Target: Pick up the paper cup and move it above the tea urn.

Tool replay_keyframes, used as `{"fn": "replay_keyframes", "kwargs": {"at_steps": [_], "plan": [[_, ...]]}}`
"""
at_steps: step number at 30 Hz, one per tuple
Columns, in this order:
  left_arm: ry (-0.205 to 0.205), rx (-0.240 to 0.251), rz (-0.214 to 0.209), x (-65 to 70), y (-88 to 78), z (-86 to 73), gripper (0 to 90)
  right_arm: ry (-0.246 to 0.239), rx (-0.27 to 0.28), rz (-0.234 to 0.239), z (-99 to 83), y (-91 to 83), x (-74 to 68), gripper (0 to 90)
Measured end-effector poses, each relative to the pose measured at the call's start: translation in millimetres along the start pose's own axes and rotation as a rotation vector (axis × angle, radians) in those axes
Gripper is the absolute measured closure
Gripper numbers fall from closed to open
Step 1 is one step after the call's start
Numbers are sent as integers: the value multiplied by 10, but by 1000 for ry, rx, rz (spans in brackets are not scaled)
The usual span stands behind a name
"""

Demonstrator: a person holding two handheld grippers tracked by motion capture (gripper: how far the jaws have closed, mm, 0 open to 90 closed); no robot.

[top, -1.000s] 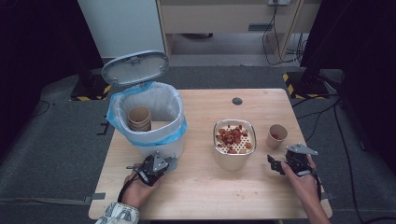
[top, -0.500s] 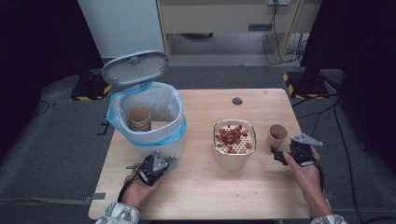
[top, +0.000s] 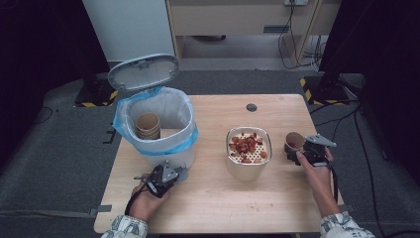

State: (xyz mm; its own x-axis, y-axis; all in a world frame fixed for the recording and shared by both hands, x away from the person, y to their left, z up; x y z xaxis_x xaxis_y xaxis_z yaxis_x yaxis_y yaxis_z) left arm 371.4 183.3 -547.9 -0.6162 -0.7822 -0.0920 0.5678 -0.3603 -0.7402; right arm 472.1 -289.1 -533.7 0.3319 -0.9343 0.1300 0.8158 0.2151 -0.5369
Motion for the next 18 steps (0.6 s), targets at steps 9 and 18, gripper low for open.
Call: {"fn": "replay_keyframes", "kwargs": {"at_steps": [9,18], "plan": [[-1,4,3,4,1,-2,899,10,0,-9,-28,165,-24,144],[0,6,8,9,0,-4,899,0,30,-19,-14,215,-25,172]]}}
Point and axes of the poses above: each handheld gripper's, and its own axes: y roughly forward along the jaws, z roughly out of its top, x roughly to its right, the point moved 5 cm from there along y, roughly forward along the jaws, and after that the axes turned 11 degrees about -y, right-handed, at the moved point
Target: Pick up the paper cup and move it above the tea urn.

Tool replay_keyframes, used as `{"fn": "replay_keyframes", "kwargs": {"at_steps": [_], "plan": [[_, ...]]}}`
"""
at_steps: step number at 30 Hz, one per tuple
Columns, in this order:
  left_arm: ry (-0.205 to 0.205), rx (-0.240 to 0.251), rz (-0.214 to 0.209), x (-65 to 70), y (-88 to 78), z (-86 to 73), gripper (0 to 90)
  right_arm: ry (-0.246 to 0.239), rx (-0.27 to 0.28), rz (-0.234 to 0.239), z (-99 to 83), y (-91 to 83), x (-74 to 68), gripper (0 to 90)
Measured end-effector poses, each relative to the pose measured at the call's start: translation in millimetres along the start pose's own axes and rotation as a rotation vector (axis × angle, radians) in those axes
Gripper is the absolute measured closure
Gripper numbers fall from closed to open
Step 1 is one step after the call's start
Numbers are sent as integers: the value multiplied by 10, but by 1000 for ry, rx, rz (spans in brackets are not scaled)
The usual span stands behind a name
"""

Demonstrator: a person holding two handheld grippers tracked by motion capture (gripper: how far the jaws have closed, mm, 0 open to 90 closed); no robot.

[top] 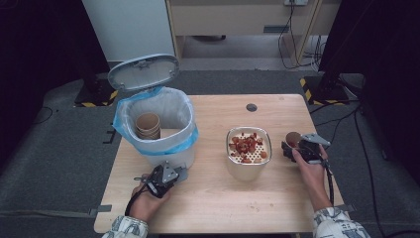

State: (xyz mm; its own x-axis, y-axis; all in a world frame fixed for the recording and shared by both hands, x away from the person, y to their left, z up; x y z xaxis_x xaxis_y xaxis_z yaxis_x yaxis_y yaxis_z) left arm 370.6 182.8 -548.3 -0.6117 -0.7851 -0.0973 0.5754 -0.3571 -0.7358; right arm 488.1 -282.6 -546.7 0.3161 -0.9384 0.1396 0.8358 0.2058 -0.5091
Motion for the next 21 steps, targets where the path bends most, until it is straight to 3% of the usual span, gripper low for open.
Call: {"fn": "replay_keyframes", "kwargs": {"at_steps": [7,17,21], "plan": [[0,3,0,0,1,-1,899,-44,25,-9,22,-12,-16,260],[2,3,1,1,1,-1,899,-98,75,55,140,-127,-39,298],[1,3,0,1,0,-1,899,-114,104,84,298,-218,-27,312]]}}
Point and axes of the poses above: each handheld gripper's, and its own axes: y roughly forward along the jaws, z roughly out of its top, x roughly to its right, the point moved 5 cm from there along y, roughly forward along the jaws, and after that the axes turned 11 degrees about -y, right-handed, at the moved point
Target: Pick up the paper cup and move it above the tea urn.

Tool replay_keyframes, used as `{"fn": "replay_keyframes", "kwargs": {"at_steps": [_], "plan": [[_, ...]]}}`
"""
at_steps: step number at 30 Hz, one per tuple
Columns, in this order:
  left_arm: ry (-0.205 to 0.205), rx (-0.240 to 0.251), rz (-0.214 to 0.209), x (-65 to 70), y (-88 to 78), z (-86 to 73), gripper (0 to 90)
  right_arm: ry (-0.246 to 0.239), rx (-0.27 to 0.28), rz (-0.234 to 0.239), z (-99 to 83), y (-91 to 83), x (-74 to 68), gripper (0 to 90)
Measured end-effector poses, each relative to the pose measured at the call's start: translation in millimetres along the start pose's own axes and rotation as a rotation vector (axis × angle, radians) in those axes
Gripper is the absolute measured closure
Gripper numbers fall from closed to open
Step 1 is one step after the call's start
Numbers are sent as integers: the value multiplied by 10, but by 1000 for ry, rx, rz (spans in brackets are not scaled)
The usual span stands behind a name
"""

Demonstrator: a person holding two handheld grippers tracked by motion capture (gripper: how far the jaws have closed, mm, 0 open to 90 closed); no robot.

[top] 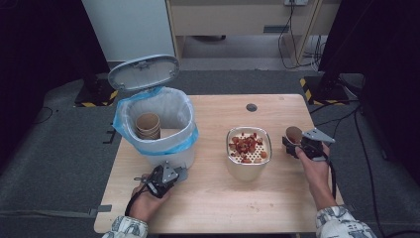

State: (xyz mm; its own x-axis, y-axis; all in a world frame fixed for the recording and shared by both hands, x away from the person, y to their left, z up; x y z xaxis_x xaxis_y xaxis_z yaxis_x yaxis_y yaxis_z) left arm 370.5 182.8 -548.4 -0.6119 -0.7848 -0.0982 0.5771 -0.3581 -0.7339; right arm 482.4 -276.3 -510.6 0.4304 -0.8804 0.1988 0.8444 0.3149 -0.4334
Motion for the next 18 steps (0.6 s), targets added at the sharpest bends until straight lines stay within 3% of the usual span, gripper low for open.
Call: {"fn": "replay_keyframes", "kwargs": {"at_steps": [11,12,18], "plan": [[-2,-2,-2,-3,-2,0,899,-72,15,3,271,-109,102,316],[-2,-4,-2,-4,-3,0,899,-98,11,-3,327,-127,147,316],[-3,-2,-3,-5,-2,0,899,-123,18,-8,481,-165,235,317]]}}
Point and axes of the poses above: each handheld gripper's, and its own axes: y roughly forward along the jaws, z roughly out of its top, x roughly to its right, the point moved 5 cm from there along y, roughly forward along the jaws, and after that the axes turned 11 degrees about -y, right-handed, at the moved point
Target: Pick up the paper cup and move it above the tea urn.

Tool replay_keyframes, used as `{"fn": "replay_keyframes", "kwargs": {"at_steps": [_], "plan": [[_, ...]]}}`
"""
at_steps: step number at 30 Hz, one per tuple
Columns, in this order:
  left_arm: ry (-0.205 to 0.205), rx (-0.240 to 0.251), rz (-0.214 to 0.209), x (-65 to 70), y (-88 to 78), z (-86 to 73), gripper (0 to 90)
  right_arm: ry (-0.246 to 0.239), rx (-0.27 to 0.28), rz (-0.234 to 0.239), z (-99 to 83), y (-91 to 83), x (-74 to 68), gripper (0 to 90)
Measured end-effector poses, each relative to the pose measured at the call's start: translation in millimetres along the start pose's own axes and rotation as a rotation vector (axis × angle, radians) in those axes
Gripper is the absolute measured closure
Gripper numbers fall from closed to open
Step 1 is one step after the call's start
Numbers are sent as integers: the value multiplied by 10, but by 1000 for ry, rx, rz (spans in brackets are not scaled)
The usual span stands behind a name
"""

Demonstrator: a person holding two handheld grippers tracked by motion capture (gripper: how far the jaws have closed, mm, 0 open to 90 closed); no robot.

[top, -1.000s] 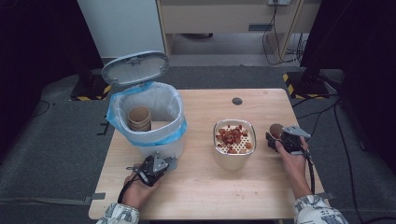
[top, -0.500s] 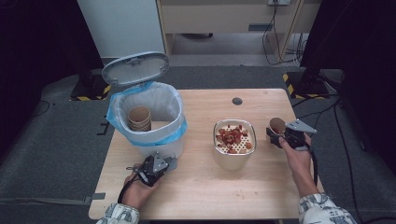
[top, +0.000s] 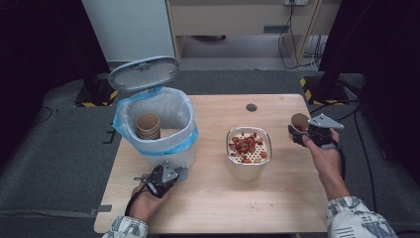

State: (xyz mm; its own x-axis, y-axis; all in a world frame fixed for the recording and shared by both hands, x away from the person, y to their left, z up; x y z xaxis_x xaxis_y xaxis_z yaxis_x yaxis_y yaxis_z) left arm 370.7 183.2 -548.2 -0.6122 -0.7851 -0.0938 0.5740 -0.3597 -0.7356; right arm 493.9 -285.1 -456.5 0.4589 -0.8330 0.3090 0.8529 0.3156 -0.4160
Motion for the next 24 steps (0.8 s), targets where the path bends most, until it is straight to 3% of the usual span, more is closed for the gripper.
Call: {"fn": "replay_keyframes", "kwargs": {"at_steps": [11,17,24], "plan": [[-2,0,-1,-2,0,0,899,-77,2,-3,222,18,108,316],[-2,1,-1,-2,-1,0,899,-130,15,-10,437,9,143,315],[-1,1,-1,-1,-1,0,899,-154,26,-4,599,24,129,315]]}}
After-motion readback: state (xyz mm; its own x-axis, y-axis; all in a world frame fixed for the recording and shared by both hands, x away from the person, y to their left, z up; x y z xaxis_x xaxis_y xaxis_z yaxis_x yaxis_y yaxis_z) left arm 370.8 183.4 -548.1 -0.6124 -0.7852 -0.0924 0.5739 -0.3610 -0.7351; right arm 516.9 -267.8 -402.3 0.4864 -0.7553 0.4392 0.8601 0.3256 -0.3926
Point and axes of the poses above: each handheld gripper's, and its own axes: y roughly forward along the jaws, z roughly out of its top, x roughly to its right, the point moved 5 cm from there along y, roughly forward along the jaws, and after that the axes turned 11 degrees about -y, right-handed, at the moved point
